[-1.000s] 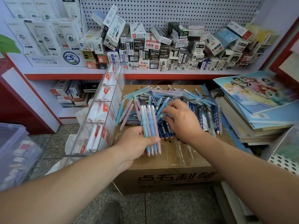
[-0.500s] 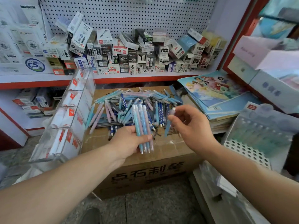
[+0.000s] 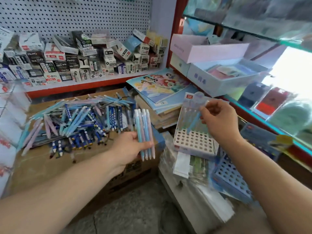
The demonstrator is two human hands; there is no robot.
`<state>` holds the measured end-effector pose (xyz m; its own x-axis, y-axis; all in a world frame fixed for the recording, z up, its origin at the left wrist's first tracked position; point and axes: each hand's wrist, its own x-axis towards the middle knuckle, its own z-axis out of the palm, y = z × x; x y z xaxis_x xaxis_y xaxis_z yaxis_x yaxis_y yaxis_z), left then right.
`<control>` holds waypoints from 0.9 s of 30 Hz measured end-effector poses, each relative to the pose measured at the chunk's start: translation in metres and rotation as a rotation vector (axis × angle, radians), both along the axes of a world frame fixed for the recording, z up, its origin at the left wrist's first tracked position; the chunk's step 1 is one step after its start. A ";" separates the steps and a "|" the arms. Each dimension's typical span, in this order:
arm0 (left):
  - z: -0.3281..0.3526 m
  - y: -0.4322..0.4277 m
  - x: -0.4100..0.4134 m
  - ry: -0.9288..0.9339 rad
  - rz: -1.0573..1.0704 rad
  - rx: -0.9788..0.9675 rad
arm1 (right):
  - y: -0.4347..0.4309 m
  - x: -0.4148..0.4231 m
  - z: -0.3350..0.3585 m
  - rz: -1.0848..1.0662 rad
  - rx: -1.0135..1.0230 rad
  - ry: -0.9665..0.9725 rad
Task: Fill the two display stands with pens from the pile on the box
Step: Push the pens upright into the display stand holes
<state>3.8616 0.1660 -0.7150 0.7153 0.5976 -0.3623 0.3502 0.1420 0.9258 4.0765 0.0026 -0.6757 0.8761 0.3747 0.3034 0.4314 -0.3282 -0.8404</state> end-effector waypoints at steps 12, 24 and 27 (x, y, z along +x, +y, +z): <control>-0.016 -0.015 0.070 -0.012 -0.159 0.068 | 0.002 0.047 -0.040 0.003 -0.101 0.012; -0.037 -0.006 0.086 0.031 -0.225 0.078 | 0.026 0.058 -0.067 0.048 -0.208 -0.006; -0.041 -0.008 0.087 0.028 -0.235 0.069 | 0.030 0.056 -0.072 0.028 -0.244 -0.044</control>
<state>3.9490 0.1576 -0.7563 0.8280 0.4401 -0.3476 0.3916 -0.0101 0.9201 4.1324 0.0321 -0.7473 0.8522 0.4654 0.2389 0.4777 -0.5062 -0.7180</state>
